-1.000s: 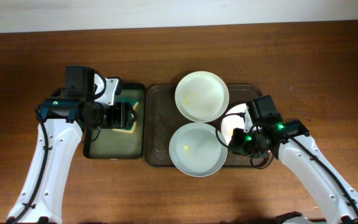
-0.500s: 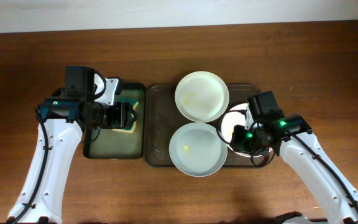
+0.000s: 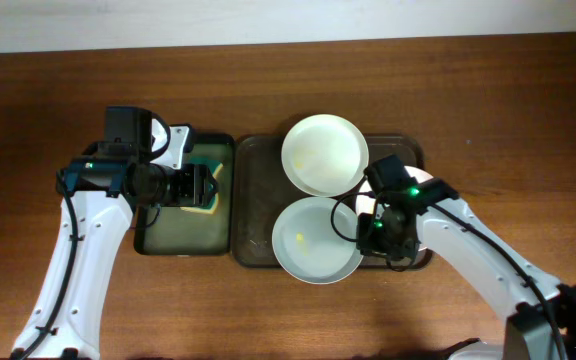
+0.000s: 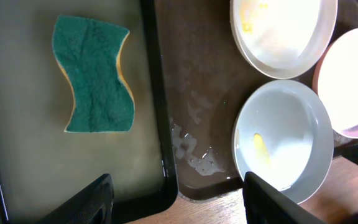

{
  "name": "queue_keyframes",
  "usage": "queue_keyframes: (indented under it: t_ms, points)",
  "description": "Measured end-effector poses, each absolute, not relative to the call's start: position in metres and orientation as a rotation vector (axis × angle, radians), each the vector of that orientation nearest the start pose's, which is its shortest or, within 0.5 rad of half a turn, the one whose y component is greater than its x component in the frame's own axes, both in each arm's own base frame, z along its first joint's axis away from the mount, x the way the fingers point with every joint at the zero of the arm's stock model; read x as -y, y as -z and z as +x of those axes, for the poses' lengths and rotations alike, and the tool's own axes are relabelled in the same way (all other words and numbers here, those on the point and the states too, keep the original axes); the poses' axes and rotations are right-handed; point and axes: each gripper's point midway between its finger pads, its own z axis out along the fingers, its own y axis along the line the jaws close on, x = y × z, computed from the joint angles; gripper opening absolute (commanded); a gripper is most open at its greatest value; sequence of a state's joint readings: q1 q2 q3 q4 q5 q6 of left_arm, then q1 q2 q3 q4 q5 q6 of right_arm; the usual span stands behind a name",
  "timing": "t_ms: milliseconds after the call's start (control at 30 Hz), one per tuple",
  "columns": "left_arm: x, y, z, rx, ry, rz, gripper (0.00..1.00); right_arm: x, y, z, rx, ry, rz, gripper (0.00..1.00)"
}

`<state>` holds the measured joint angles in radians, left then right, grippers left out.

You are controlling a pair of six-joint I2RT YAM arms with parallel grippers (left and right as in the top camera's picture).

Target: Clean dirty plates on tray and stack at the side

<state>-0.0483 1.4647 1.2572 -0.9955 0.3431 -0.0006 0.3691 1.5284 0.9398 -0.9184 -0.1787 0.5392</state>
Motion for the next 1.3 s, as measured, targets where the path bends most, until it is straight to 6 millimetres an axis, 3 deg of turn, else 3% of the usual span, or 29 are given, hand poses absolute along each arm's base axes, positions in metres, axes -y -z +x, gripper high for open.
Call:
queue_keyframes:
  t_ms: [367,1000,1300]
  points:
    - [0.072,-0.164,0.326,-2.743,0.474,0.147,0.64,-0.126,-0.034,0.248,-3.110,-0.274,0.289,0.21]
    - [0.072,-0.163,0.324,-2.754,0.476,0.145,0.64,-0.123,-0.029,0.248,-3.122,-0.241,0.312,0.17]
    - [0.072,-0.163,0.324,-2.754,0.475,0.144,0.64,-0.134,-0.029,0.247,-3.113,-0.240,0.244,0.13]
